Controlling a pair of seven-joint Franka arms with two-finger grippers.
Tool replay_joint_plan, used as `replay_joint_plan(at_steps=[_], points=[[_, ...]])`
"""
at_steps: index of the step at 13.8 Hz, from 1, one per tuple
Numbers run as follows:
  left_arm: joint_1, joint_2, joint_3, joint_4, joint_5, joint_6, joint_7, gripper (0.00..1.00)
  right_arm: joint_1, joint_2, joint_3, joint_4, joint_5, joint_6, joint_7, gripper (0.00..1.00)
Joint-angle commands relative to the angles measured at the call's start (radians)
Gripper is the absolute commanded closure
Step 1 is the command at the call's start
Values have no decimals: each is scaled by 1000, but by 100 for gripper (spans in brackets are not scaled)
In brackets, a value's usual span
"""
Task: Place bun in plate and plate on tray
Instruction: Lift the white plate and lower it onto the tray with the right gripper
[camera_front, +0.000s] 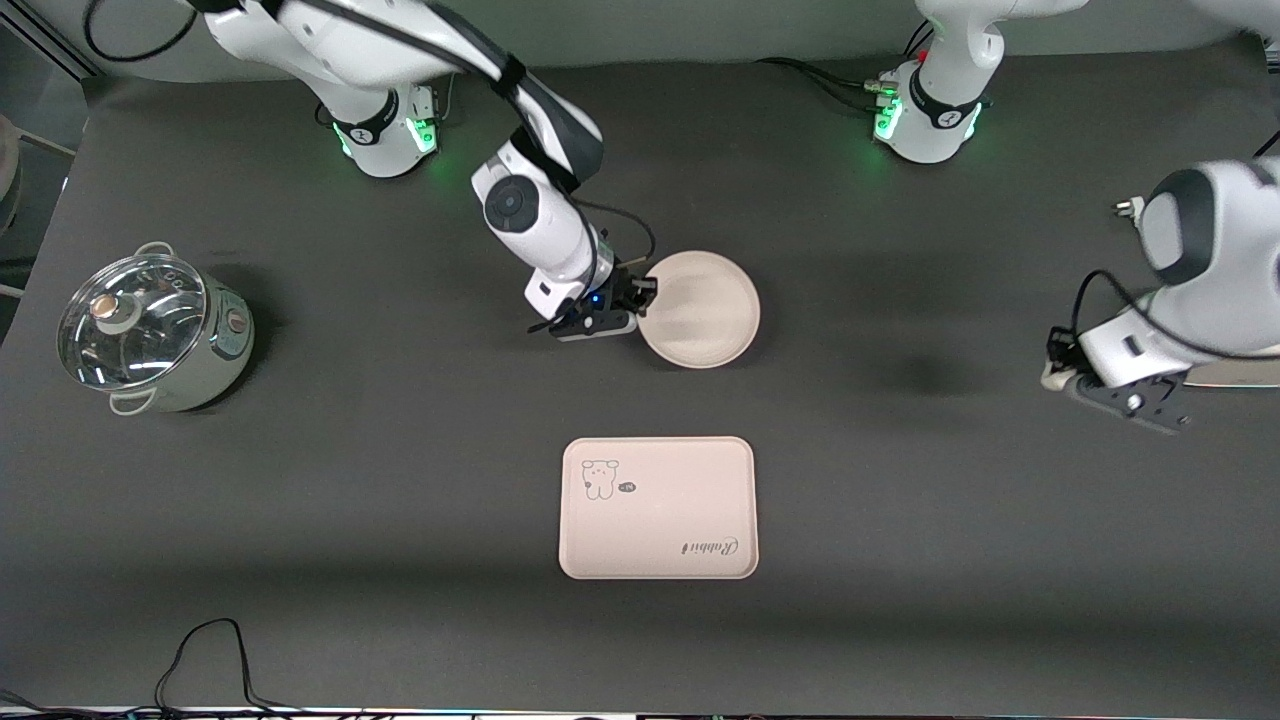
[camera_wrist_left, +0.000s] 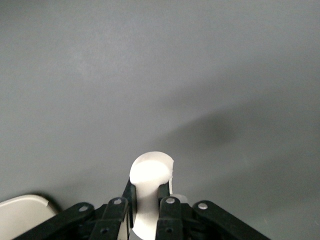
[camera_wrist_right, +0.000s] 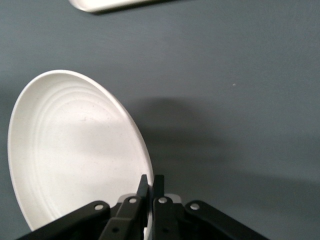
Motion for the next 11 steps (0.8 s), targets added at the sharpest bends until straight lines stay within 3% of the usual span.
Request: replay_joint_plan(at_steps=[1,5,7,9,11], points=[[11,-87,4,-6,-8,-96,8,79,-2,-30,-3,107,18,-120,26,100],[15,-141,4,42,-26,-223,-16,79,-53,79,-13,330,-14,-149,-24,100],[2,-152,-8,44,-43,-244,-94,78,-69,166,-46,463,-80,-150,-38,100],[-2,-147,-54,51,-46,-231,-178,78,-76,269,-68,583,-147,-149,-49,100],[-3,-125,-126,63,-49,-207,-321,78,-79,338,-95,631,-174,-149,-77,100]])
